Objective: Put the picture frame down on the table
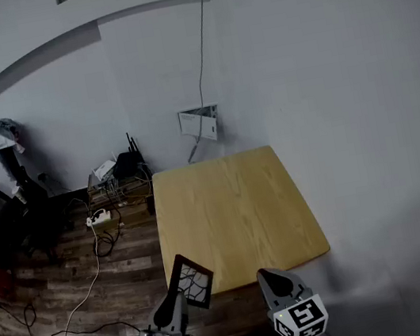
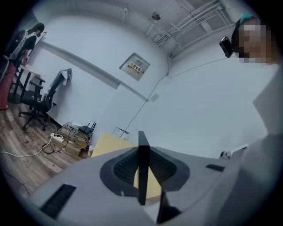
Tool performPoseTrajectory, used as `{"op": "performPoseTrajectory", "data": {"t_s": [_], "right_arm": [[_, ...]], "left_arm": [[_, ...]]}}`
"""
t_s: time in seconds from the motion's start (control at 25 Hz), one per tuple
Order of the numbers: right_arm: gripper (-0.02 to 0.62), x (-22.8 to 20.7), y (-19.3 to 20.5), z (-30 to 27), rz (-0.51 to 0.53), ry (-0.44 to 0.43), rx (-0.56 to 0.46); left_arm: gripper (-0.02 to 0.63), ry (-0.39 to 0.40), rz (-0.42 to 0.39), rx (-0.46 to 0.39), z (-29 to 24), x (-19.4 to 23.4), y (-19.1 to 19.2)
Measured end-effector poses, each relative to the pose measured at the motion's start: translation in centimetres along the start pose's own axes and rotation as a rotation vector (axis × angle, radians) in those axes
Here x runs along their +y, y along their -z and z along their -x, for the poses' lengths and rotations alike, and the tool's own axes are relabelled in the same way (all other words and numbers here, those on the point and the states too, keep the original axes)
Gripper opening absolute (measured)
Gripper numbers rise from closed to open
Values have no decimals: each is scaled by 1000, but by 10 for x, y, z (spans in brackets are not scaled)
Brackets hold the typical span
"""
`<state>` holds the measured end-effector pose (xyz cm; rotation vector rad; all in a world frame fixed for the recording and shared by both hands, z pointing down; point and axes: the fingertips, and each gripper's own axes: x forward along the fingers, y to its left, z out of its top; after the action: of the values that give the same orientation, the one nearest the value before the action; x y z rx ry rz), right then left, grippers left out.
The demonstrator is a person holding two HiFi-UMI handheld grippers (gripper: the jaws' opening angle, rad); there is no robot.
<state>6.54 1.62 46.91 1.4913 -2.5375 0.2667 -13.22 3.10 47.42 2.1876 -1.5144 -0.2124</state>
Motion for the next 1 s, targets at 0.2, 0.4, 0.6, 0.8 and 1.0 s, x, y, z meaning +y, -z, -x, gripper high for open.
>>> {"op": "performPoseTrajectory", "data": {"t_s": [0.2,0.4,0.6,0.8,1.0], "right_arm": [[-1,1,4,8,2,-5,-3],[0,1,6,17,22,-16,11],[0,3,3,17,-1,-42,1],[0,4,4,14,-28,-61,-4],[0,-8,5,5,-45,-44,0]], "left_arm": [[64,1,7,3,6,-3,8],[64,-6,30,-6,7,-8,8],[64,-47,48,-4,4,-3,9],[64,-80,81,11,-8,9,16],[64,-70,91,26,-36,15,17]]}}
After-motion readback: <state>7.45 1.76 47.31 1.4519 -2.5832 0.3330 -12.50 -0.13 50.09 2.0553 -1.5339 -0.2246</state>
